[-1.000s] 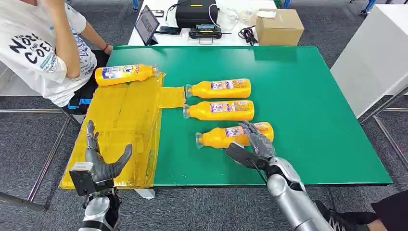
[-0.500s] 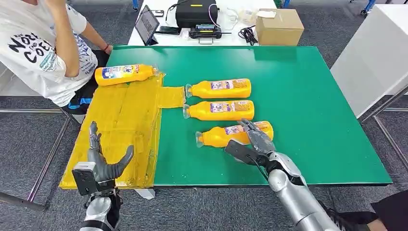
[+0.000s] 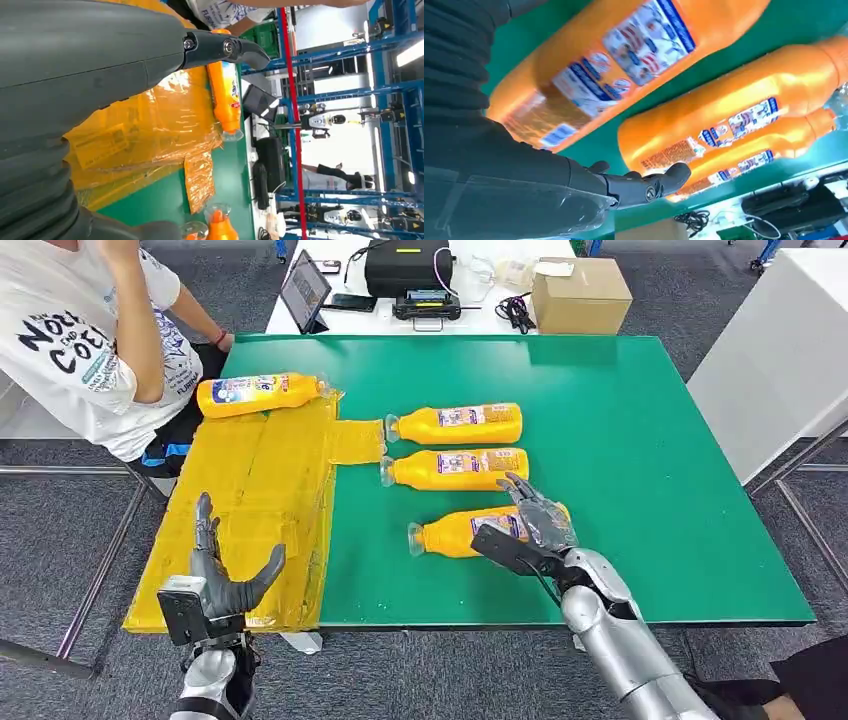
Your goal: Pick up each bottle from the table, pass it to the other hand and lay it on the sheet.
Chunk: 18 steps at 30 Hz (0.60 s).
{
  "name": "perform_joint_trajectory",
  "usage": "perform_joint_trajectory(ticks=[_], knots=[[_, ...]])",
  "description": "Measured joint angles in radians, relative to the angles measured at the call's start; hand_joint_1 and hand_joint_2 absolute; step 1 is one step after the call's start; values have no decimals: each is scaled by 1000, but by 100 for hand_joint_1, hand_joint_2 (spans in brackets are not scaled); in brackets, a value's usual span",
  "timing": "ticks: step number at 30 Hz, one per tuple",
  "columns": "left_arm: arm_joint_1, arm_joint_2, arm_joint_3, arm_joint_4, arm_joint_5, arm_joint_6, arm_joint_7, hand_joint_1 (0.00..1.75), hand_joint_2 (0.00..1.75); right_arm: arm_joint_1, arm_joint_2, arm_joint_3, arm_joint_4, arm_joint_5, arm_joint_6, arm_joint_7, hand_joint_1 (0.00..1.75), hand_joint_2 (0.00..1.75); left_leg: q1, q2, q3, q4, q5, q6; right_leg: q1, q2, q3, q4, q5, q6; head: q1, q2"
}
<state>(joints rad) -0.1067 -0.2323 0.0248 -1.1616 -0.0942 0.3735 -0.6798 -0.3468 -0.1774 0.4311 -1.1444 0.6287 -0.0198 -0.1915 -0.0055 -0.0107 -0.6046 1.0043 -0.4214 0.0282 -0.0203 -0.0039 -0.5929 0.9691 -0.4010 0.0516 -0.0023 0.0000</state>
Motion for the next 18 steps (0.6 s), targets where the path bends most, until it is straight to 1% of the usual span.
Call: perform_joint_trajectory(ticks=[4,8,11,18], knots=[[-1,-1,0,4,2,-8,0,0,175,-18,-9,3,-2,15,6,11,0,175,0,0,0,0,0,0,0,0,0,0,0,0,0,0],[-4,-1,0,13,1,-15,0,0,175,-71,-29,8,31,-5,86,27,0,175,0,0,0,0,0,0,0,0,0,0,0,0,0,0],[-12,-1,-1,24,2,-21,0,0,175,-135,-50,20,107,-32,161,28,0,175,0,0,0,0,0,0,0,0,0,0,1,1,0,0],[-37,-1,-7,61,8,-39,0,0,175,-263,-76,68,272,-38,212,23,0,175,0,0,0,1,0,0,0,0,0,0,1,1,0,0]])
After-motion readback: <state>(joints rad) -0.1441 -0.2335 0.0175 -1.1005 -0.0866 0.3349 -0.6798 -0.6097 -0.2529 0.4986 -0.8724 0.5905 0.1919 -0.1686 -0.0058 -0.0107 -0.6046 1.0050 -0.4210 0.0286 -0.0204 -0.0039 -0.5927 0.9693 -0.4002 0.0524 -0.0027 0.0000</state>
